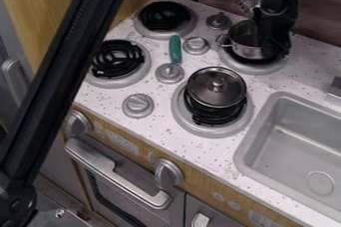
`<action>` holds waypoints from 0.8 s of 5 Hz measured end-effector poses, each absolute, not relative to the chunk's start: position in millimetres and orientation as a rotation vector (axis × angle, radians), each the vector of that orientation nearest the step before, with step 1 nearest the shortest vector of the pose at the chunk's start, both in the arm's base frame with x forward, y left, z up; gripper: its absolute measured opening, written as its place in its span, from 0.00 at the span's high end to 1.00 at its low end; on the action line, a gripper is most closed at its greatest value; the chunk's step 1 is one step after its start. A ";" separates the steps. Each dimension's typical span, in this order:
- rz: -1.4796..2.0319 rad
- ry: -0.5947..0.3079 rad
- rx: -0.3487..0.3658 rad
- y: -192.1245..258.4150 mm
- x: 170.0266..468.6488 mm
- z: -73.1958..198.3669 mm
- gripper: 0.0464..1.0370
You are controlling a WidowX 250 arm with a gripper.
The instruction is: Get the pot and put it on the upper right side burner
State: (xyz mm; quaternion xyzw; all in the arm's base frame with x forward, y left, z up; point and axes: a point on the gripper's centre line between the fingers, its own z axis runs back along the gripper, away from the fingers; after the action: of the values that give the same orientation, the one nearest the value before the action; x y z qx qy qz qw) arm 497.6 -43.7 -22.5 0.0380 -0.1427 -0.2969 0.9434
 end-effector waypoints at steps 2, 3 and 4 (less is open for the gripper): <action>-0.522 -0.369 0.130 -37.8 476.4 11.0 0.27; -0.290 -0.232 0.105 -35.7 442.7 29.7 0.05; -0.096 -0.196 0.024 -41.2 412.6 28.9 0.04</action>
State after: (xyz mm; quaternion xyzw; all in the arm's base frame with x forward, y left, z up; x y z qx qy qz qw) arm 412.6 -41.2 28.9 0.0120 -0.0977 -0.0477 0.9940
